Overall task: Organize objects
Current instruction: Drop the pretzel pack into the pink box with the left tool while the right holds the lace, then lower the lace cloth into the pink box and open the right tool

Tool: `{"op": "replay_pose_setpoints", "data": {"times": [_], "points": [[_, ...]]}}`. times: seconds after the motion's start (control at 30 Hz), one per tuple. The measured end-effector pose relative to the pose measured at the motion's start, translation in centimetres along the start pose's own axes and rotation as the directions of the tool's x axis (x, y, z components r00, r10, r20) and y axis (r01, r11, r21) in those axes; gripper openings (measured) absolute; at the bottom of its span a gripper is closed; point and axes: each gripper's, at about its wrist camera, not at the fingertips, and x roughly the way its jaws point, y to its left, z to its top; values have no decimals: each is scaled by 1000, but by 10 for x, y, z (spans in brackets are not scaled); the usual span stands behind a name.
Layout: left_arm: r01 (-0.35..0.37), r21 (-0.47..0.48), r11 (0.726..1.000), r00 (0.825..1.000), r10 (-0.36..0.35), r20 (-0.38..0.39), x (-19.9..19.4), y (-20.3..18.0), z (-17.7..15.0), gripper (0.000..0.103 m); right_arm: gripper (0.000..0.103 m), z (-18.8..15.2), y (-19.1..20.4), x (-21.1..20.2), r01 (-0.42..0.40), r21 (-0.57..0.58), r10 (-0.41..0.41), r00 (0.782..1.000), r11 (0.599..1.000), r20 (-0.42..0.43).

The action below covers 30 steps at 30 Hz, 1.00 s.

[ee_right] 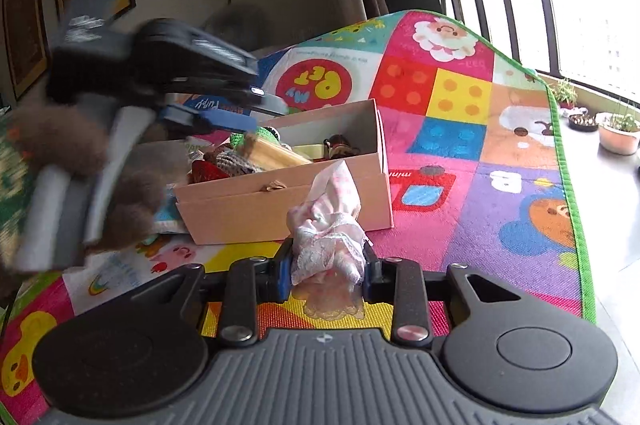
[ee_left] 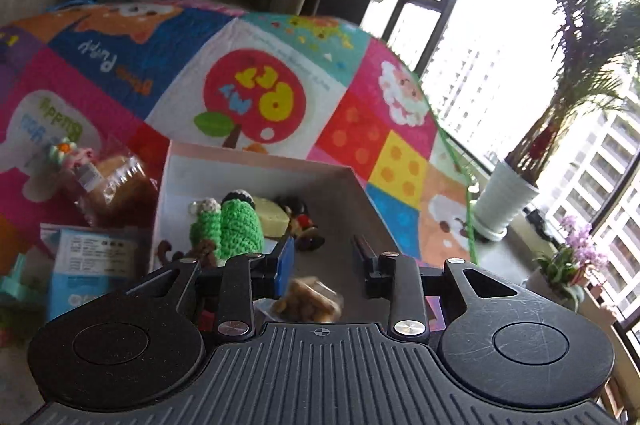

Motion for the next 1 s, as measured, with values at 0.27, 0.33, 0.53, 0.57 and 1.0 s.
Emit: {"op": "replay_pose_setpoints", "data": {"times": [0.27, 0.33, 0.53, 0.57, 1.0], "points": [[25, 15, 1000, 1000, -25, 7, -101, 47, -36, 34, 31, 16, -3, 9, -12, 7, 12, 997, 1000, -75], [5, 12, 1000, 1000, -5, 7, -117, 63, -47, 34, 31, 32, 2, 6, -24, -15, 23, 998, 1000, -63], [-3, -149, 989, 1000, 4, 2, -129, 108, -70, 34, 31, 89, 23, 42, -126, 7, 126, 982, 992, -139], [1, -163, 987, 1000, 0, 4, -129, 113, -72, 34, 31, 94, 28, 54, -134, 14, 135, 978, 991, -160], [-15, -217, 976, 999, 23, 33, -138, 151, -86, 34, 31, 159, 42, 154, 38, -32, -46, 952, 999, -302]]}}
